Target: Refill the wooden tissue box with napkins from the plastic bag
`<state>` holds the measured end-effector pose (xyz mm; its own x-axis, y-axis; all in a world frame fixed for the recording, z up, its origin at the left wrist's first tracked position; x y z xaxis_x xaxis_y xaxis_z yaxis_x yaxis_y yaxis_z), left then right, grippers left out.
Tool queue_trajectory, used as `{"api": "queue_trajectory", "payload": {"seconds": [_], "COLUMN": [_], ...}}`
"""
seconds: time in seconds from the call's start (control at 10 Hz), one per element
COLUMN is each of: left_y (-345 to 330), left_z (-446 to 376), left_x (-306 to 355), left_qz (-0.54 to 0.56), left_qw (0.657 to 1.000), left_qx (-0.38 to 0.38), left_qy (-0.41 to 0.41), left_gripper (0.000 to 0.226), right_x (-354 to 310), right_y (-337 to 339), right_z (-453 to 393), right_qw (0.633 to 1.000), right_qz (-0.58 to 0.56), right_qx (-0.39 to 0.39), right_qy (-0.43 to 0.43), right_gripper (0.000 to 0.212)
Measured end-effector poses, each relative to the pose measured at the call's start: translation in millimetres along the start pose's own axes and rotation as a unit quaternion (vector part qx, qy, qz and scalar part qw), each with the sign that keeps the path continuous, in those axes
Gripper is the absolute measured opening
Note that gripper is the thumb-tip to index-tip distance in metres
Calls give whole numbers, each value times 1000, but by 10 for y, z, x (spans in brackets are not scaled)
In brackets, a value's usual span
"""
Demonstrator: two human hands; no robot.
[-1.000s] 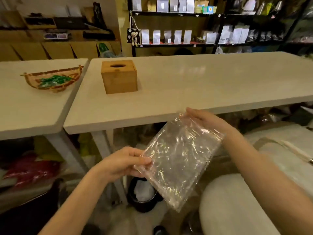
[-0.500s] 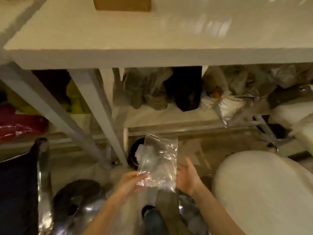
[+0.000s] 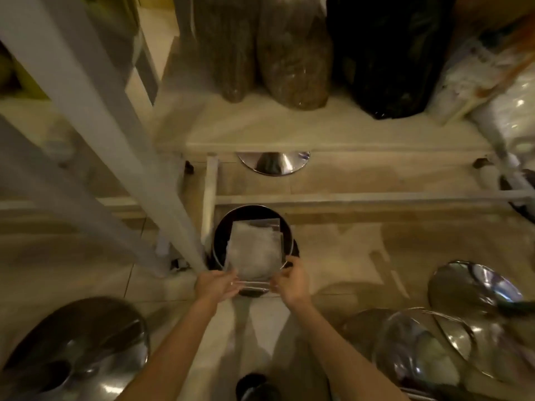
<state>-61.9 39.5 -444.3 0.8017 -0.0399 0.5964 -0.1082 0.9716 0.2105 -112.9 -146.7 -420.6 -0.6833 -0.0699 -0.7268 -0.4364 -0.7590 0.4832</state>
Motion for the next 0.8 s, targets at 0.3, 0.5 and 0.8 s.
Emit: {"api": "queue_trajectory", "payload": {"seconds": [0.3, 0.5, 0.8], "left_y": [-182, 6, 41], "left_z": [-623, -89, 1646], "left_x": [-359, 139, 1595], "left_qz": [-14, -273, -362], "left_qw": [998, 957, 894], "left_qx": [-11, 23, -58], "left_qy": [58, -97, -256], "left_gripper": [30, 56, 31], "right_x": [415, -126, -1718], "right_y": [-325, -18, 861], "right_z": [-349, -36, 872], "right_qw": [998, 992, 997], "right_qz": [46, 128, 10], "right_qx": [0, -3, -8], "right_qy": [-36, 18, 80], "right_gripper": [31, 36, 34]}}
Point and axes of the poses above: each hand's wrist, its own z-axis away from the middle knuckle, its own y-axis out of the back of the hand, x = y × z, the point moved 9 cm from there along -z, towards the middle knuckle, and after that the axes turned 14 degrees about x, right-handed, at the moved point
